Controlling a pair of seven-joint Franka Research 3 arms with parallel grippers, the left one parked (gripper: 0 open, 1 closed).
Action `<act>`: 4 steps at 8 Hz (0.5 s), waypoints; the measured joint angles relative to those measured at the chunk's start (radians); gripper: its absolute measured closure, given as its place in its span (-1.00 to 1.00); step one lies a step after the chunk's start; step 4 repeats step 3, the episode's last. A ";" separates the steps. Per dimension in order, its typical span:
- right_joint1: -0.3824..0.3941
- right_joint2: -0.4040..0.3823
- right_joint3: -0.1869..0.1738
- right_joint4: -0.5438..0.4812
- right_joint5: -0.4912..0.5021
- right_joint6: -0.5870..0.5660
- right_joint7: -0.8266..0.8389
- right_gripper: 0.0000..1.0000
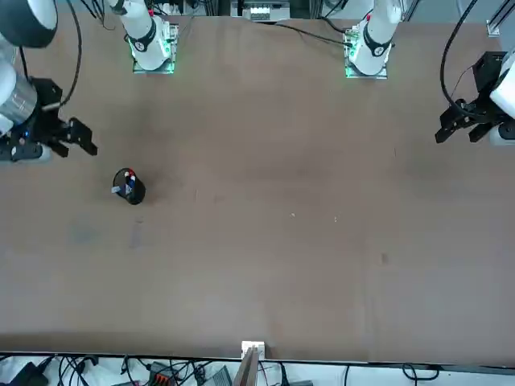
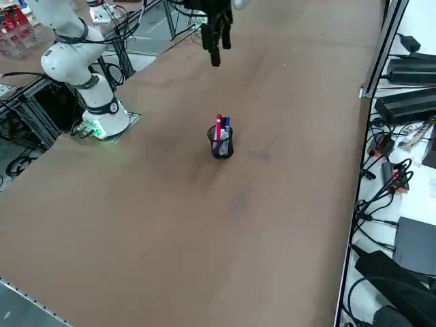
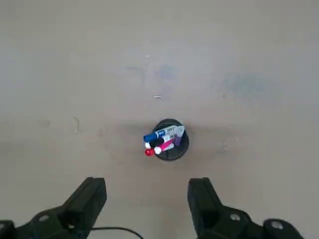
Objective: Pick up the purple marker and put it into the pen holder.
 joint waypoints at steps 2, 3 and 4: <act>0.000 -0.009 0.000 -0.010 -0.001 0.000 -0.001 -1.00; 0.000 -0.009 0.000 -0.012 -0.008 0.000 -0.002 -1.00; 0.000 -0.009 0.000 -0.012 -0.008 0.000 -0.002 -1.00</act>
